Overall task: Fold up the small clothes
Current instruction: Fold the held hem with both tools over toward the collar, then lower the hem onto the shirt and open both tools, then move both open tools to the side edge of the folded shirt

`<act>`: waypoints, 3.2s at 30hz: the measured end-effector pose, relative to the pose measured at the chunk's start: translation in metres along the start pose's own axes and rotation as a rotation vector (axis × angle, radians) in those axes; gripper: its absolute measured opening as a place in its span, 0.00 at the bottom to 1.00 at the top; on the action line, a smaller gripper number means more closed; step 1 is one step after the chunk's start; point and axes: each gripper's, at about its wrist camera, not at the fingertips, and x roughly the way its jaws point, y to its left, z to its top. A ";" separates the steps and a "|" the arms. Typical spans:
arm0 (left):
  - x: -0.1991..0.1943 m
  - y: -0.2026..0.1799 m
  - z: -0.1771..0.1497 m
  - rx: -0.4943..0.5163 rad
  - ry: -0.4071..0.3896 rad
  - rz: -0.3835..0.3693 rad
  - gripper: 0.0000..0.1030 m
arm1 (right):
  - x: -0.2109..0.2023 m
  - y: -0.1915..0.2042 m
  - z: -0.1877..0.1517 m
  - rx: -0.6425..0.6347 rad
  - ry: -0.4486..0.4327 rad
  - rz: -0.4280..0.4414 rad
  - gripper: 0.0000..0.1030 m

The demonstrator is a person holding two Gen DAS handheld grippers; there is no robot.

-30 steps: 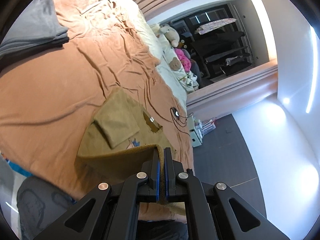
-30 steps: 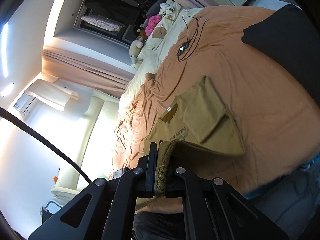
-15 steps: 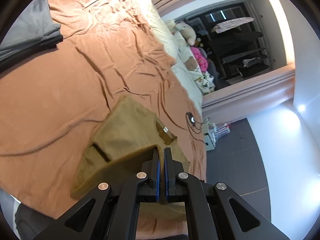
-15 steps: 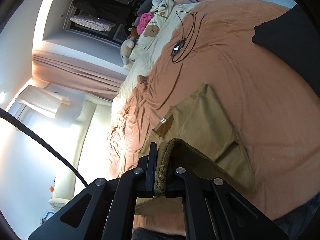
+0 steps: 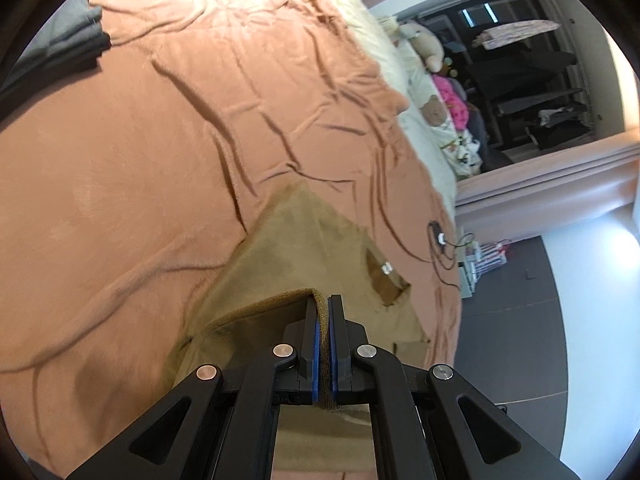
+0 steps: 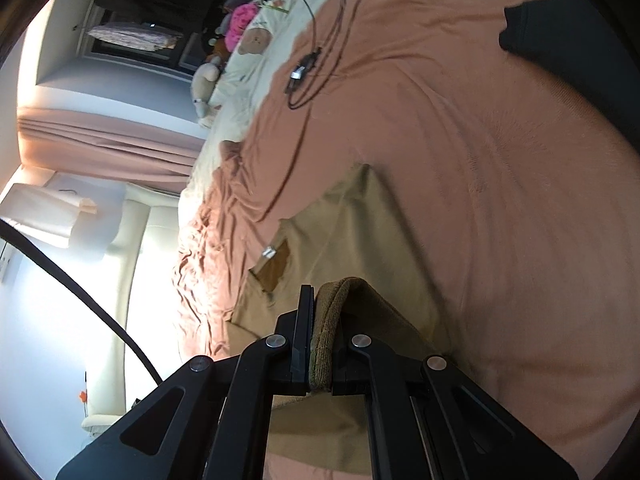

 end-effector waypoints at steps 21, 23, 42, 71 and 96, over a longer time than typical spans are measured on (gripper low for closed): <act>0.098 0.046 0.023 -0.041 0.114 0.184 0.08 | 0.042 -0.040 0.033 0.058 0.107 -0.057 0.02; 0.094 0.042 0.024 -0.017 0.118 0.175 0.24 | 0.040 -0.039 0.033 0.046 0.109 -0.060 0.04; 0.062 -0.007 -0.019 0.458 0.177 0.415 0.68 | -0.019 0.037 -0.019 -0.375 0.068 -0.357 0.62; 0.129 -0.005 -0.030 0.654 0.257 0.683 0.78 | 0.061 0.061 -0.035 -0.613 0.148 -0.669 0.62; 0.161 -0.011 0.050 0.337 0.117 0.539 0.79 | 0.084 0.052 0.028 -0.369 -0.047 -0.528 0.62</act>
